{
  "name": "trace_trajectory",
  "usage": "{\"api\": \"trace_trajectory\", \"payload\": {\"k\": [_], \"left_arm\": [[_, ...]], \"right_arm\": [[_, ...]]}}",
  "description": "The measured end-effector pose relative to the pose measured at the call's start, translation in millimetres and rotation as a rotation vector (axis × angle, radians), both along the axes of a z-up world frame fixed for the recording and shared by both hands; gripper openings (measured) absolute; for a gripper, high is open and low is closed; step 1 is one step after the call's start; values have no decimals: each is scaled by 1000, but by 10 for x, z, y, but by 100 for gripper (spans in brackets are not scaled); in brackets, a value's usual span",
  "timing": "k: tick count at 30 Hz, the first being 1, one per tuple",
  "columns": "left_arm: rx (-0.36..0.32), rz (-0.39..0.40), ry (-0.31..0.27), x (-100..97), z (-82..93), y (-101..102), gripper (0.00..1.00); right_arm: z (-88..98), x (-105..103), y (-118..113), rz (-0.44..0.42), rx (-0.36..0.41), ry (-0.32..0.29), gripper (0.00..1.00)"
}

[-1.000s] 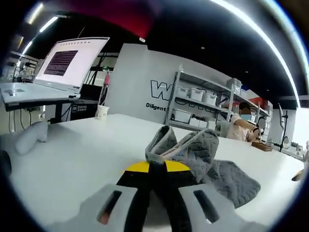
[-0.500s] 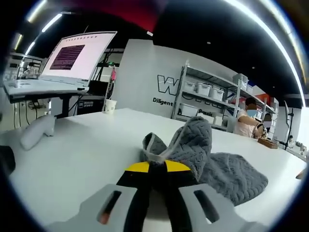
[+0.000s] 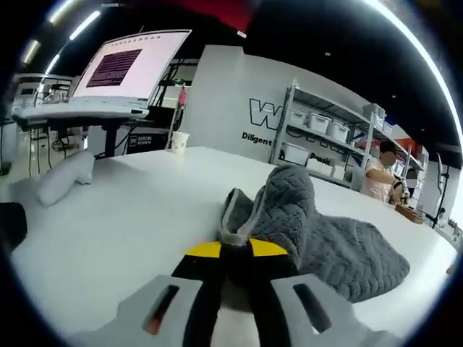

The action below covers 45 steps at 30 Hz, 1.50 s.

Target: Open the folded towel by lifting each exposed corner and separating the folded layers until the towel lies flat within the target outline without major curled edges

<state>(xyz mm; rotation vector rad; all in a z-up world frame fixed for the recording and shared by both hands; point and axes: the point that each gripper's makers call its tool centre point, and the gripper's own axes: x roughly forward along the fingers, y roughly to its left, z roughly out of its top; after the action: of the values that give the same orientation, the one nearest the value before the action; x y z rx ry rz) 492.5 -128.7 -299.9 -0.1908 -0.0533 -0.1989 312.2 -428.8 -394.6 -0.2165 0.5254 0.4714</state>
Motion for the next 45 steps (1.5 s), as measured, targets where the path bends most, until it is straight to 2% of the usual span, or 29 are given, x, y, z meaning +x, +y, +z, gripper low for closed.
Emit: {"api": "trace_trajectory", "payload": {"k": [6,10,18,22,35,39,43,45], "left_arm": [[-10,46,25,-18,-126,240,15],[2,65,49,-24,-231,320,19],[-28,124,91,-40,-422,581,20],[-34,135,101,-43,-472,628,21],[-58,192,158,-37,-703,832,46],[-44,213,181,-49,-789,890,58],[-51,238,216,-66,-882,958,60],[-59,246,232,-71,-923,983,68]], "right_arm": [[-25,-2,59,10,-4,9,99],[-22,0,118,24,-3,9,99],[-31,33,156,20,1,16,99],[-50,35,191,30,-4,22,99],[-97,34,193,38,-12,33,99],[-107,36,204,44,-17,35,99],[-123,28,228,54,-20,40,99],[-126,24,232,56,-21,41,99]]}}
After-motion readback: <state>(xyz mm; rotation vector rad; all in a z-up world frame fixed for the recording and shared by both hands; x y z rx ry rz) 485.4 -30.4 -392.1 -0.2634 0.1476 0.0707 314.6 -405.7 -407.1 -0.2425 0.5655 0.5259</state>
